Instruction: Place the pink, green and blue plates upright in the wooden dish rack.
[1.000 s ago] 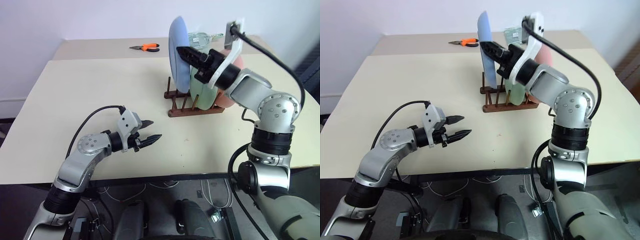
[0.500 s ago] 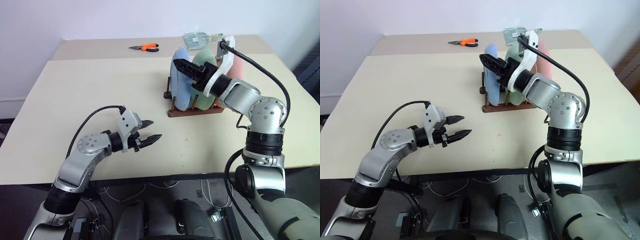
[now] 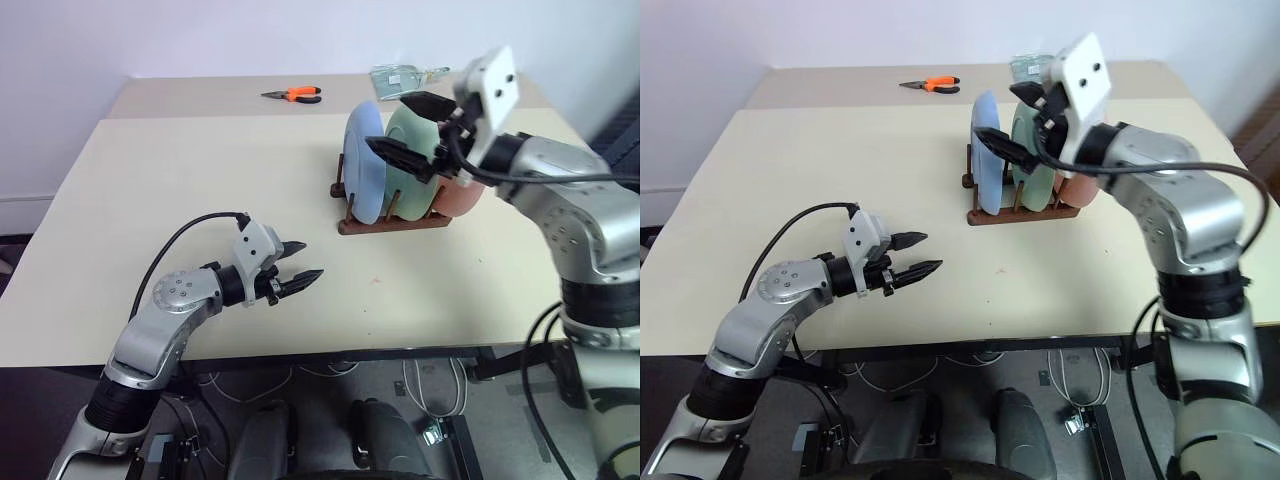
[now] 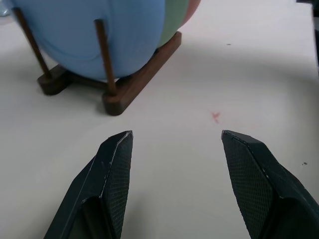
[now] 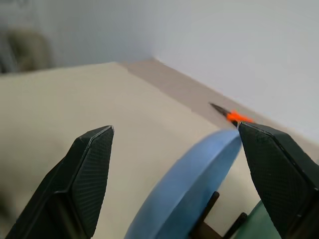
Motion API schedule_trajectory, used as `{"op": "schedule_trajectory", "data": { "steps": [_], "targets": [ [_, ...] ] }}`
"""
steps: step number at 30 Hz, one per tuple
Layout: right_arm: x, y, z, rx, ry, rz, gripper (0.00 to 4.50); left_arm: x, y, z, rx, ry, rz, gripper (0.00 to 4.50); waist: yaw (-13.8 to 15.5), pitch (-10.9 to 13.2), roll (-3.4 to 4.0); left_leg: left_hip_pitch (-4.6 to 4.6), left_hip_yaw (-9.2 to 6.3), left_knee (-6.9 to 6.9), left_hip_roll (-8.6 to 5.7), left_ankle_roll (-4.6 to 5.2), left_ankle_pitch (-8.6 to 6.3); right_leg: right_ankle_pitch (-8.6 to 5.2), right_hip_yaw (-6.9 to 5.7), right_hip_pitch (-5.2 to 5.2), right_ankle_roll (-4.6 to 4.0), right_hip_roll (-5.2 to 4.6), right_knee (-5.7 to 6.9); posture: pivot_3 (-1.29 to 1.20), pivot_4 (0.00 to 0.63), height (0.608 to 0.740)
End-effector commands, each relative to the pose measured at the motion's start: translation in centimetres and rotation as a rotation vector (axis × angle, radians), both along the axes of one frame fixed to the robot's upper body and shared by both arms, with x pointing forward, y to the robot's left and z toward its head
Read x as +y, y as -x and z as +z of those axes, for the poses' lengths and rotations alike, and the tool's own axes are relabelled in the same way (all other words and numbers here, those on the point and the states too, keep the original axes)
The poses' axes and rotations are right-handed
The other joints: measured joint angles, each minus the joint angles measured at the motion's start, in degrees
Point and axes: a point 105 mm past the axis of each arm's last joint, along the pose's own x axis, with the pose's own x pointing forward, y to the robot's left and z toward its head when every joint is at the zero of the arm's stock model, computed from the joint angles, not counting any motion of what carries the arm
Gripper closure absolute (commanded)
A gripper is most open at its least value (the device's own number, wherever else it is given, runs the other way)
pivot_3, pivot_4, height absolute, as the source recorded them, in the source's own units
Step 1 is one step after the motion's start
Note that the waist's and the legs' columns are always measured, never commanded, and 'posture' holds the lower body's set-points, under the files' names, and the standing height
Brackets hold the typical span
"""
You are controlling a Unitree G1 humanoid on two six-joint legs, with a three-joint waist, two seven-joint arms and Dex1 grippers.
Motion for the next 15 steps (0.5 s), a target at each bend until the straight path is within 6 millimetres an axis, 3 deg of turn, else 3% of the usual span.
{"op": "schedule_trajectory", "data": {
  "steps": [1,4,7,15],
  "targets": [
    [-4.6,3.0,0.0,-0.008,0.044,-0.013,0.44,3.1,-0.6,1.3,-0.053,0.008,0.108,1.60,0.47,0.00,0.00,0.00,0.01,0.00,0.00,0.01,-0.01,0.00,0.00,0.00,0.00,-0.03,-0.02,0.00,0.150,0.740],
    [-7.5,3.7,-3.3,0.100,0.095,-0.081,0.44,5.7,-0.6,0.9,-0.043,-0.022,0.174,1.60,0.39,-0.02,0.03,0.05,0.03,-0.01,0.01,0.03,-0.02,0.00,0.02,0.03,-0.01,-0.03,-0.04,0.00,0.150,0.740],
    [-9.1,3.4,-5.3,0.149,0.099,-0.137,0.44,7.4,-0.3,0.3,-0.032,-0.066,0.207,1.60,-0.40,-0.02,0.06,0.14,0.07,-0.01,0.06,-0.01,0.00,-0.03,0.06,0.05,-0.06,-0.03,0.03,0.00,0.150,0.740],
    [-11.3,2.3,-9.3,0.207,0.098,-0.210,0.44,7.9,-0.3,0.0,-0.028,-0.036,0.237,1.60,-0.33,-0.02,0.04,0.12,0.07,-0.02,0.05,-0.05,0.02,-0.09,0.06,0.05,-0.20,-0.05,-0.01,0.00,0.150,0.740]
  ]
}}
